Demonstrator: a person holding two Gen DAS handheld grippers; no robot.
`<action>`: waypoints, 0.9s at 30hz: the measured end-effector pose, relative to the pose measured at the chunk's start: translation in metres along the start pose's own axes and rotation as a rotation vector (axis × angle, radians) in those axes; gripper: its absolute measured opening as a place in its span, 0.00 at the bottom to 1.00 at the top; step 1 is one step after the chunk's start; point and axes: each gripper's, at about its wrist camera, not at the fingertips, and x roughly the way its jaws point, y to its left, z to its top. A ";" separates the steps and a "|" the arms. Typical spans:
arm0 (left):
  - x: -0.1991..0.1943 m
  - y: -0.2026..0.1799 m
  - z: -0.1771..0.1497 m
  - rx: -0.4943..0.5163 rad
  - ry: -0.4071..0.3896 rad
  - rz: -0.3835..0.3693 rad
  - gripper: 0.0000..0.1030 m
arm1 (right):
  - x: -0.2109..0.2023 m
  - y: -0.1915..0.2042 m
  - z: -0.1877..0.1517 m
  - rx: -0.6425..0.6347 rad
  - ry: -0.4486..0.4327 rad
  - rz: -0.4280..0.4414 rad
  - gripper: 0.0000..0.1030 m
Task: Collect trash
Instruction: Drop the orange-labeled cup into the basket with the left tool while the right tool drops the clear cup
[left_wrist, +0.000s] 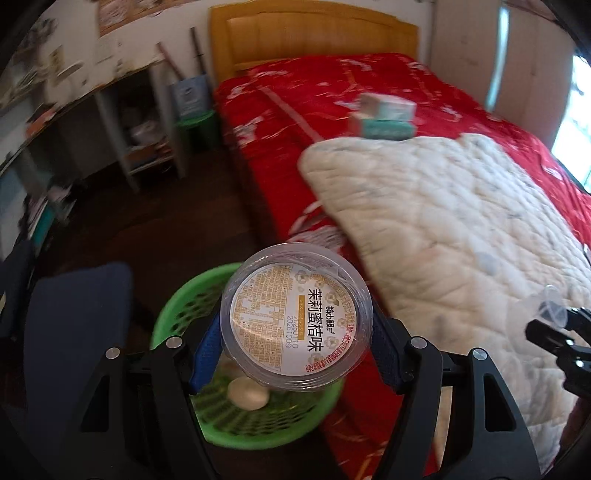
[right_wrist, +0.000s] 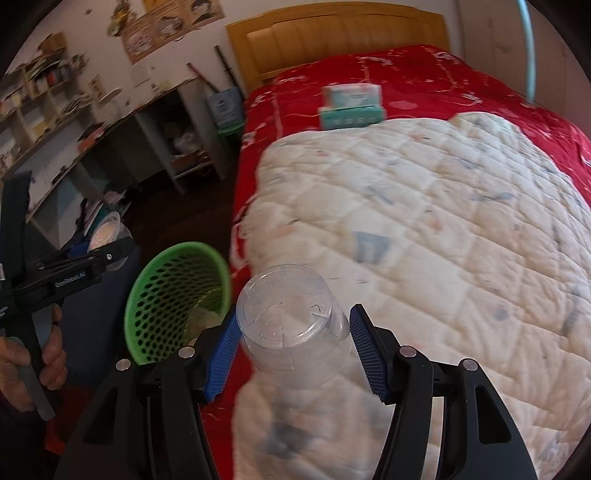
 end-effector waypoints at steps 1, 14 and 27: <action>0.002 0.006 -0.002 -0.009 0.005 0.007 0.66 | 0.003 0.007 0.000 -0.006 0.005 0.008 0.56; 0.033 0.083 -0.029 -0.167 0.107 0.052 0.73 | 0.049 0.074 0.014 -0.087 0.068 0.068 0.56; 0.026 0.123 -0.038 -0.253 0.091 0.086 0.81 | 0.093 0.128 0.024 -0.117 0.118 0.150 0.56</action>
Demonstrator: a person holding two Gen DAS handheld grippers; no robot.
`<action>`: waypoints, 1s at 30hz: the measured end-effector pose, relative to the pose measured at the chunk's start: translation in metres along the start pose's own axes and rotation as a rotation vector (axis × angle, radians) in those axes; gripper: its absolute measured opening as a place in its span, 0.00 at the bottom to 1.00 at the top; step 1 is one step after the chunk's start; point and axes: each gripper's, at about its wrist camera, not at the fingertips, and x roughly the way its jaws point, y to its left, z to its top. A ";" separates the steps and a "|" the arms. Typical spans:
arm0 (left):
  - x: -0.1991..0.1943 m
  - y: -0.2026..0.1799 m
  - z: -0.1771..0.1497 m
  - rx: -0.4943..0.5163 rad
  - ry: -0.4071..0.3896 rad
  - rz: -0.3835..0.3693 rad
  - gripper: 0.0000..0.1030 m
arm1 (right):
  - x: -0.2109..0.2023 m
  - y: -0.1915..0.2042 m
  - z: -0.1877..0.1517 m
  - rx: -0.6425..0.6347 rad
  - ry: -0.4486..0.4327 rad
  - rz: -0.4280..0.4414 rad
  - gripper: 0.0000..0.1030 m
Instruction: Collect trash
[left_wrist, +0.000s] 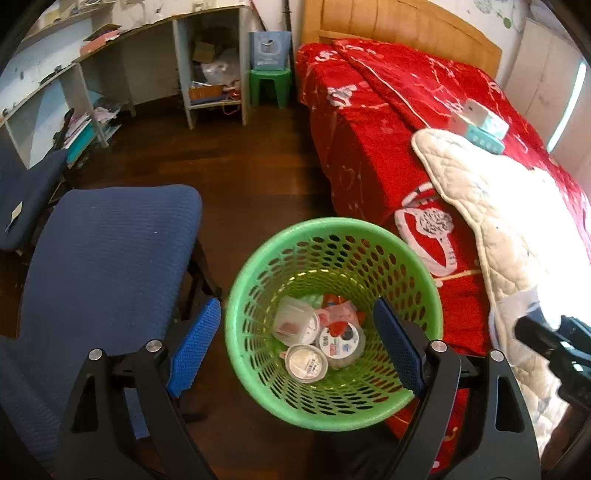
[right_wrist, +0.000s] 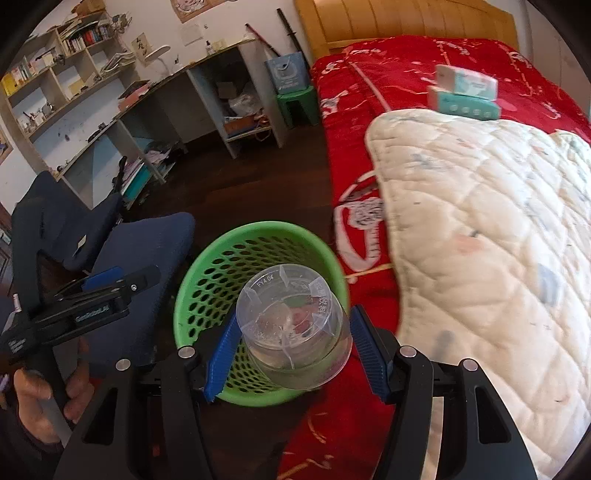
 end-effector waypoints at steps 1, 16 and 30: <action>-0.002 0.003 0.001 -0.007 -0.004 0.003 0.81 | 0.005 0.004 0.001 0.001 0.006 0.010 0.56; -0.032 0.004 0.005 -0.023 -0.078 0.006 0.87 | 0.010 0.027 0.000 -0.029 0.006 0.058 0.73; -0.067 -0.081 -0.016 0.132 -0.141 -0.064 0.93 | -0.074 -0.042 -0.035 0.030 -0.091 -0.119 0.89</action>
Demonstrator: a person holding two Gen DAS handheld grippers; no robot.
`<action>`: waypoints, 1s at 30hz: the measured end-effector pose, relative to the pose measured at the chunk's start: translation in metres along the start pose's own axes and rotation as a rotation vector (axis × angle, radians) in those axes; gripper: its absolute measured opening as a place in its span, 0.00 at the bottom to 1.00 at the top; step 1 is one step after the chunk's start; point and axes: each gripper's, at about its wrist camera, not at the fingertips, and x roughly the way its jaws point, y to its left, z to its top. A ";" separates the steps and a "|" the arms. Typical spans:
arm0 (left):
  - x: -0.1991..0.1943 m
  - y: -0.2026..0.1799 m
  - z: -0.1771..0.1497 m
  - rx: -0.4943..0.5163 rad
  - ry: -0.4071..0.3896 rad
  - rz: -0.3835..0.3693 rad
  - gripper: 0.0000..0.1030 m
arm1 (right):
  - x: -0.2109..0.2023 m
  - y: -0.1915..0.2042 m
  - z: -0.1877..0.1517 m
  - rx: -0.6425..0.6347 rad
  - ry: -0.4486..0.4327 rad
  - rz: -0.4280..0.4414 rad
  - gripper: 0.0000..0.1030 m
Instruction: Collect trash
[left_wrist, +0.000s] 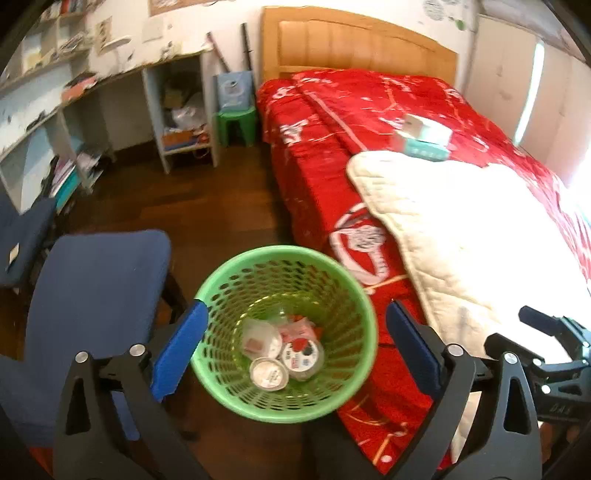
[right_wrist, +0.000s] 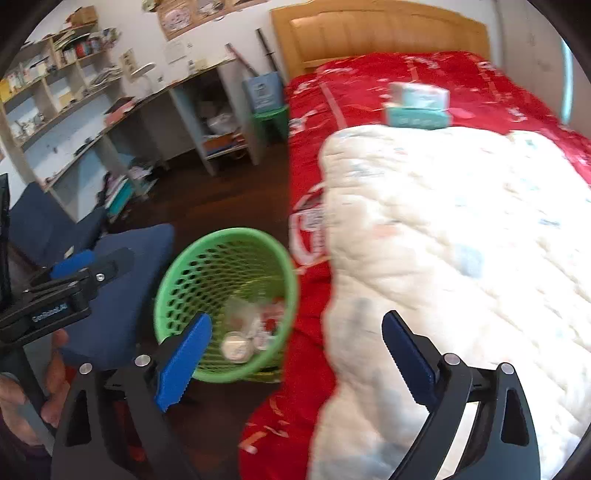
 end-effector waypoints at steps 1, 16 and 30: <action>-0.003 -0.008 0.000 0.013 -0.004 -0.009 0.93 | -0.005 -0.005 -0.002 0.005 -0.004 -0.012 0.90; -0.041 -0.110 -0.016 0.169 -0.058 -0.128 0.95 | -0.101 -0.080 -0.045 0.132 -0.128 -0.258 0.93; -0.058 -0.160 -0.032 0.253 -0.071 -0.175 0.95 | -0.155 -0.109 -0.074 0.208 -0.204 -0.355 0.93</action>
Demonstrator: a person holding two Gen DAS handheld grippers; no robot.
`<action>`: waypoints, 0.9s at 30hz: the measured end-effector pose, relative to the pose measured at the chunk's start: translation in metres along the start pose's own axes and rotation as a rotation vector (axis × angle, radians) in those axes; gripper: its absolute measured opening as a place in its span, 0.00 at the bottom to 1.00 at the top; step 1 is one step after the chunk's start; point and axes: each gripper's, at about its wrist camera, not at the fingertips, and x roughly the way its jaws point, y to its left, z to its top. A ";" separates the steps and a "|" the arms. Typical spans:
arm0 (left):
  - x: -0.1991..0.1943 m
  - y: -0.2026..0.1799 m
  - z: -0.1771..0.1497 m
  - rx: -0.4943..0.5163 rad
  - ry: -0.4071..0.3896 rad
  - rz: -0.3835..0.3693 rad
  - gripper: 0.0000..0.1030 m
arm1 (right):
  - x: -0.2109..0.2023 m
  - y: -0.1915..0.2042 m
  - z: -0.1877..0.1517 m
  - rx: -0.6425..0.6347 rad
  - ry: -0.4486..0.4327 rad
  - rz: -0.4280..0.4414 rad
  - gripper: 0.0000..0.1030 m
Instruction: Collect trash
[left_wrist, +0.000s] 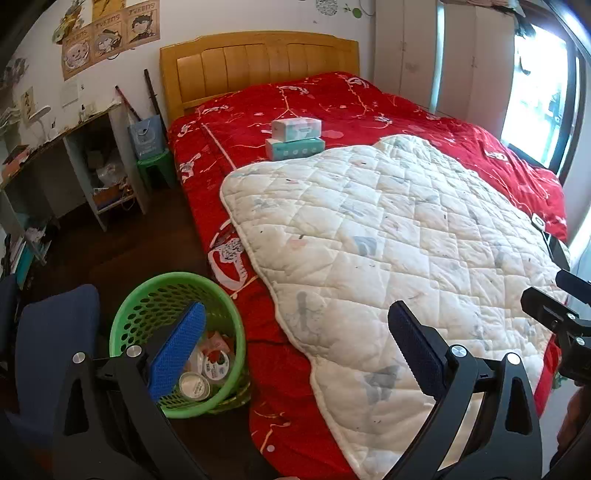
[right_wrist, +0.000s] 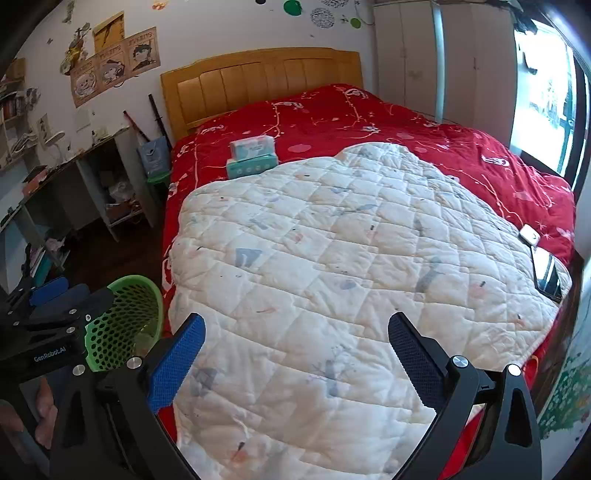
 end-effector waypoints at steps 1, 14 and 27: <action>-0.001 -0.003 0.000 0.004 -0.002 -0.002 0.95 | -0.002 -0.003 -0.001 0.003 -0.003 -0.006 0.93; -0.009 -0.023 0.004 0.033 -0.021 -0.011 0.95 | -0.015 -0.021 -0.006 0.028 -0.020 -0.045 0.93; -0.015 -0.035 0.006 0.051 -0.041 -0.028 0.95 | -0.020 -0.027 -0.007 0.040 -0.028 -0.058 0.93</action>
